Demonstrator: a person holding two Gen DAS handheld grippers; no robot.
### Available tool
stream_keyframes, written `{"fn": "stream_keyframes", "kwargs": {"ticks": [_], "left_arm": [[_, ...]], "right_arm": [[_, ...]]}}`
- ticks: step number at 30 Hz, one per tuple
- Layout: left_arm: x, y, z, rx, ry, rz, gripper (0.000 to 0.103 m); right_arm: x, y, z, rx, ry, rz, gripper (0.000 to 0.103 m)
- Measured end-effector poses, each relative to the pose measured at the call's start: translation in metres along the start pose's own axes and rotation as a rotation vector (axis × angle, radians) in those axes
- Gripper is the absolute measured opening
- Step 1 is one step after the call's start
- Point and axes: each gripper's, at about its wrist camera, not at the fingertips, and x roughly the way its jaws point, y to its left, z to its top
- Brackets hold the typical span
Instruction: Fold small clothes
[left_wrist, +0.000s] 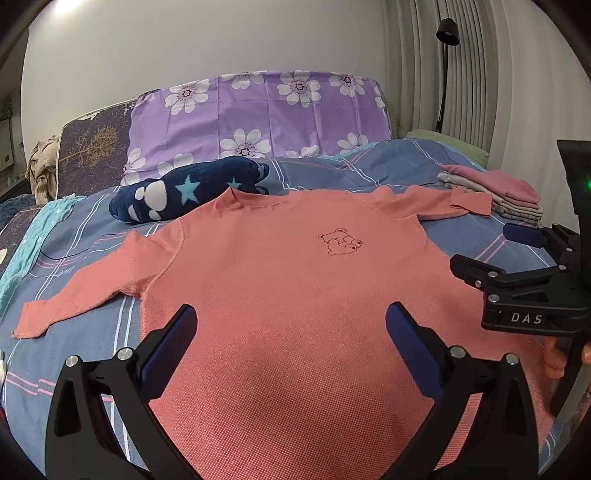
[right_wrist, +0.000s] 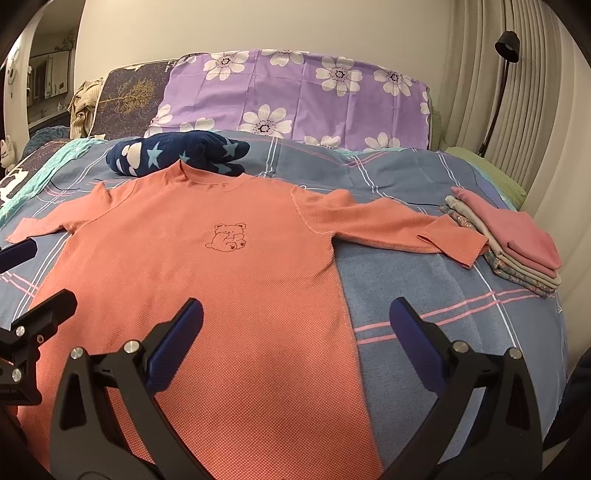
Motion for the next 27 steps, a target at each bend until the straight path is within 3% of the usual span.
{"fn": "stream_keyframes", "kwargs": {"ticks": [27], "left_arm": [[0.003, 0.005, -0.0044, -0.001, 0.02, 0.049, 0.102]], "right_arm": [[0.005, 0.0045, -0.004, -0.003, 0.018, 0.004, 0.101]]}}
